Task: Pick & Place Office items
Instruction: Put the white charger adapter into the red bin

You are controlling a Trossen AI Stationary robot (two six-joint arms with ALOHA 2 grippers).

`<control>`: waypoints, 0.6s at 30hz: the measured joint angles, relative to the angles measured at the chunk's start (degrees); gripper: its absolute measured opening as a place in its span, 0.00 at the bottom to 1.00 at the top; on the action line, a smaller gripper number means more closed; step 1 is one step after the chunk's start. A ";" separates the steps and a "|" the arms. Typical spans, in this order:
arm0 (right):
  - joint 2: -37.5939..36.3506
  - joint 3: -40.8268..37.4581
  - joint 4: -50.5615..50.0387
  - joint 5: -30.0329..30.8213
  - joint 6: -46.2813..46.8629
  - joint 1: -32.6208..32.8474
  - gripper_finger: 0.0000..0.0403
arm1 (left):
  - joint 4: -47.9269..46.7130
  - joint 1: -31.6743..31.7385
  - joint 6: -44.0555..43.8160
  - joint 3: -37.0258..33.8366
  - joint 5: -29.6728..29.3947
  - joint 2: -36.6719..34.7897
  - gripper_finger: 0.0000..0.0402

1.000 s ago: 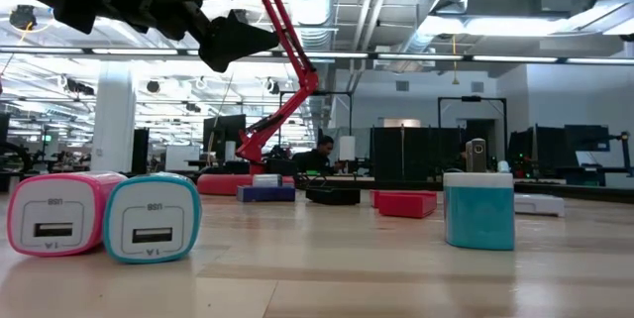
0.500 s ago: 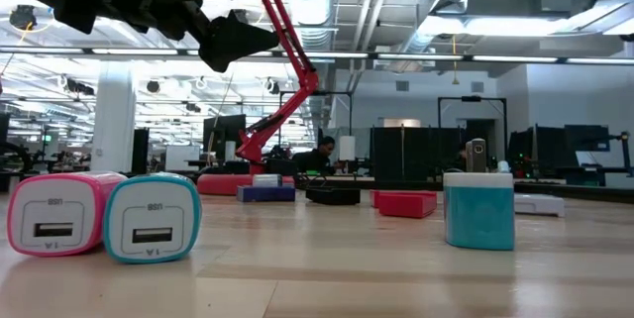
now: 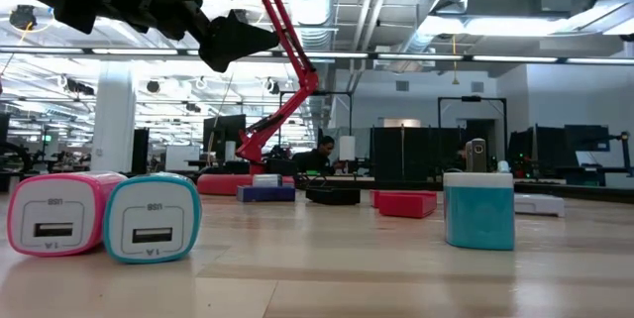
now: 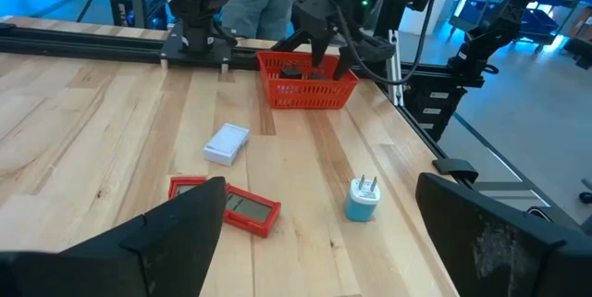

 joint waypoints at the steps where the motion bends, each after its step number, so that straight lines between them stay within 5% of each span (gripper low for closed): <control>1: 0.00 0.00 -0.40 0.00 0.00 0.00 0.57 | 0.00 0.00 0.00 0.00 -0.01 0.00 0.87; 11: -5.77 4.68 -9.18 3.92 2.04 -0.04 0.56 | -0.78 0.00 -3.11 0.04 0.29 0.00 0.87; 14: -7.54 5.86 -10.89 13.69 1.88 -0.26 0.56 | -3.42 0.00 -2.40 0.04 0.46 0.00 0.87; 18: -8.17 5.75 -11.83 34.49 -2.81 -2.69 0.56 | -6.12 0.09 0.14 0.04 -0.01 0.01 0.87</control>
